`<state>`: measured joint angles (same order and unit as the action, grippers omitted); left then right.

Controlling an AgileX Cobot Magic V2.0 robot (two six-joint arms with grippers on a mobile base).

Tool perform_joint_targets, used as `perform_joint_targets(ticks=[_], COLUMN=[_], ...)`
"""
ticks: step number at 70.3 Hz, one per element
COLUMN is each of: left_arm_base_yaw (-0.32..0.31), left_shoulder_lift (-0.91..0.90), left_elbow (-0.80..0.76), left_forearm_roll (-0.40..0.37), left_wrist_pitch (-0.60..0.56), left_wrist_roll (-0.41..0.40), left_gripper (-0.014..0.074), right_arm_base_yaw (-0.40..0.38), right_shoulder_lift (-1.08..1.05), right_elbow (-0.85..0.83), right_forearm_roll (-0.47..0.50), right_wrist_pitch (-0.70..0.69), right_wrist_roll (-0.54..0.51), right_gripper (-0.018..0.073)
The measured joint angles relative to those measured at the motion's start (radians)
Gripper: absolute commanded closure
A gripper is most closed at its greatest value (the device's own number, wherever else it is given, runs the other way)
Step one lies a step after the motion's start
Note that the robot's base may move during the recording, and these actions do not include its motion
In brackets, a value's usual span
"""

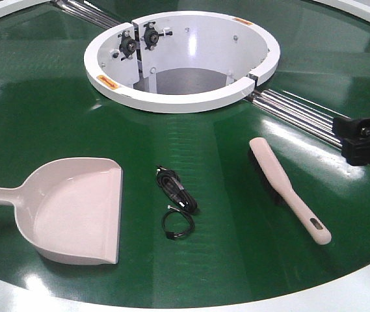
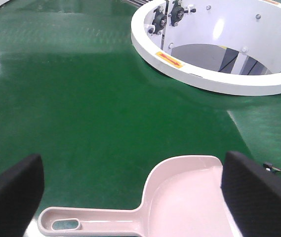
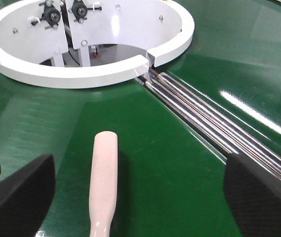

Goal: Clean and inspect green conveyor with broom and dustpan
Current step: 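Reach the right gripper down and grasp the cream brush handle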

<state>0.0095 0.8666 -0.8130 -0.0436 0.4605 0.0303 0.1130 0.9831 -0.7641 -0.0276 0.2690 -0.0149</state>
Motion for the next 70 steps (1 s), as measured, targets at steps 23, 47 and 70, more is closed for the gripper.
perform_joint_targets(ticks=[23, 47, 70], left_arm_base_yaw=[0.0, 0.0, 0.0], left_shoulder_lift=[0.0, 0.0, 0.0], left_elbow=[0.0, 0.0, 0.0], left_forearm_roll=[0.001, 0.003, 0.003], left_wrist_pitch=[0.016, 0.033, 0.077], left_wrist_roll=[0.001, 0.001, 0.001], left_gripper=[-0.0034, -0.0021, -0.001], right_arm_base_yaw=[0.021, 0.095, 0.095], right_shoulder_lift=[0.274, 0.677, 0.949], right_elbow=[-0.355, -0.676, -0.88], right_forearm_roll=[0.0, 0.011, 0.012], right_wrist_pitch=[0.392, 0.618, 0.782], right_wrist_roll=[-0.06, -0.083, -0.068], right_gripper=[-0.0052, -0.0041, -0.0034])
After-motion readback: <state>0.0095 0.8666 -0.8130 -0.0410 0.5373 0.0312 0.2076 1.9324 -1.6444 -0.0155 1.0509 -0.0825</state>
